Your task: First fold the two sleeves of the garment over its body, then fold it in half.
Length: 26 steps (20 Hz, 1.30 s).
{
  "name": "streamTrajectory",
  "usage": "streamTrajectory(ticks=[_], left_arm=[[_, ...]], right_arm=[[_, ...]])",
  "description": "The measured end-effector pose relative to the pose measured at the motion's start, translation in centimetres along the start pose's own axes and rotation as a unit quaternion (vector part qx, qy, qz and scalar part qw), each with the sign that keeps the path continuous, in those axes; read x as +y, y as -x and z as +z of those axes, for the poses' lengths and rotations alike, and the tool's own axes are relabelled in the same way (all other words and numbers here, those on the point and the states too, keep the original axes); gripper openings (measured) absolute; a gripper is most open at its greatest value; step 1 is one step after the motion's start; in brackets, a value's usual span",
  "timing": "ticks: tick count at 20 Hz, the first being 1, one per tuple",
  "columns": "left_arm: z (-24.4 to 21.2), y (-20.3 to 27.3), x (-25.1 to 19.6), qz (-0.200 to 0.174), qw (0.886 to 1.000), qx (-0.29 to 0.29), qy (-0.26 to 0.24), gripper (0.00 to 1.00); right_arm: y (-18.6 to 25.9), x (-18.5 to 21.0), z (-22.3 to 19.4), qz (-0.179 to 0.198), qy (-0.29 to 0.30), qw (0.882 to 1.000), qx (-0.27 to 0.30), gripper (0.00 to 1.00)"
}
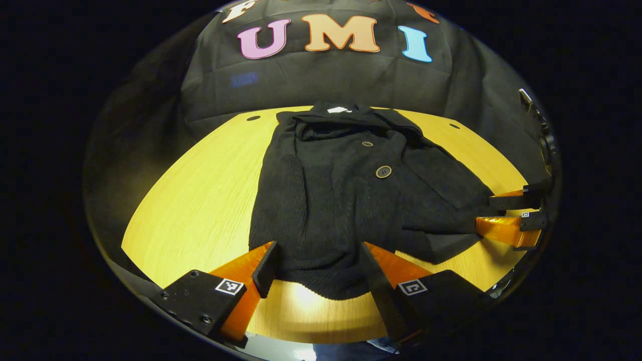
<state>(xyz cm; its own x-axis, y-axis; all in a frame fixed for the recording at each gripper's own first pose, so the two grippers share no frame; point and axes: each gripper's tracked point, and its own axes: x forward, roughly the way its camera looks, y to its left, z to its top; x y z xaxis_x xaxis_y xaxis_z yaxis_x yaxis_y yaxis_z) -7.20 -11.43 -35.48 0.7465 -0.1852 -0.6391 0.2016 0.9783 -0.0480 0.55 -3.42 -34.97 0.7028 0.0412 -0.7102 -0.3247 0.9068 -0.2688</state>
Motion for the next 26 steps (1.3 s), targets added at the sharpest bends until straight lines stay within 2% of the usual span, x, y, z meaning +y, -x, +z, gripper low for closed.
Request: streamTrajectory(ticks=[1, 2, 3, 4, 5, 7, 9, 10, 11, 12, 13, 14, 15, 16, 17, 18, 20, 26], left_arm=[[0.0, -0.1, 0.0, 0.0, 1.0, 0.004, 0.001, 0.93], [-0.1, -0.2, 0.0, 0.0, 1.0, 0.01, 0.003, 0.93], [-0.1, -0.2, 0.0, -0.001, 1.0, 0.016, 0.004, 0.93], [0.0, -0.2, 0.1, 0.0, 1.0, 0.018, 0.005, 0.93], [0.1, -0.2, 0.2, 0.0, 1.0, 0.018, 0.008, 0.86], [0.0, -0.4, 0.1, 0.0, 1.0, 0.021, 0.008, 0.73], [0.1, -0.5, 0.0, 0.0, 1.0, 0.021, 0.007, 0.72], [0.3, -0.5, 0.0, 0.0, 1.0, 0.016, 0.005, 0.68], [0.2, -0.6, -0.1, 0.001, 1.0, 0.016, 0.005, 0.65], [0.2, -0.6, -0.1, 0.003, 1.0, 0.015, 0.006, 0.58], [0.3, -0.7, -0.3, 0.002, 1.0, 0.016, 0.006, 0.52], [0.3, -0.6, -0.4, -0.002, 1.0, 0.016, 0.002, 0.48], [0.3, -0.7, -0.6, -0.006, 1.0, 0.018, -0.001, 0.39], [0.4, -0.7, -0.7, -0.011, 1.0, 0.02, -0.001, 0.33], [0.4, -0.7, -0.7, -0.013, 1.0, 0.023, 0.001, 0.23], [0.5, -0.7, -0.7, -0.014, 1.0, 0.024, 0.005, 0.2], [0.6, -0.7, -0.6, -0.011, 1.0, 0.025, 0.012, 0.12], [0.8, -0.5, -0.7, -0.015, 0.999, 0.029, 0.014, 0.03]], right_arm=[[-0.1, 0.4, 0.0, 0.002, -0.003, 1.0, 0.002, 0.52], [0.0, 0.6, 0.0, 0.002, -0.004, 1.0, 0.002, 0.02], [-0.1, 0.9, -0.1, 0.004, 0.001, 1.0, 0.002, 0.42], [-0.1, 1.3, 0.0, 0.009, 0.008, 1.0, -0.001, 0.42], [-0.2, 1.7, -0.1, 0.012, 0.008, 1.0, -0.003, 0.02], [-0.4, 2.1, -0.1, 0.021, 0.007, 1.0, -0.009, 0.02], [-0.5, 2.5, 0.0, 0.028, -0.002, 1.0, -0.009, 0.02], [-0.3, 2.5, -0.1, 0.03, -0.009, 0.999, -0.009, 0.21], [-0.2, 2.5, -0.2, 0.032, -0.012, 0.999, -0.005, 0.02], [-0.3, 2.7, -0.3, 0.036, -0.019, 0.999, -0.002, 0.2], [0.0, 2.6, -0.1, 0.037, -0.025, 0.999, -0.003, 0.02], [-0.1, 2.8, -0.1, 0.042, -0.023, 0.999, -0.003, 0.13], [-0.1, 2.7, -0.1, 0.043, -0.025, 0.999, -0.003, 0.02], [-0.1, 2.7, -0.1, 0.044, -0.023, 0.999, -0.002, 0.02], [-0.2, 2.7, -0.1, 0.044, -0.022, 0.999, -0.002, 0.09], [-0.1, 2.7, 0.0, 0.044, -0.023, 0.999, 0.001, 0.05], [-0.3, 2.7, 0.1, 0.041, -0.022, 0.999, 0.007, 0.06], [-0.5, 2.9, 0.0, 0.036, -0.015, 0.999, 0.001, 0.04]])
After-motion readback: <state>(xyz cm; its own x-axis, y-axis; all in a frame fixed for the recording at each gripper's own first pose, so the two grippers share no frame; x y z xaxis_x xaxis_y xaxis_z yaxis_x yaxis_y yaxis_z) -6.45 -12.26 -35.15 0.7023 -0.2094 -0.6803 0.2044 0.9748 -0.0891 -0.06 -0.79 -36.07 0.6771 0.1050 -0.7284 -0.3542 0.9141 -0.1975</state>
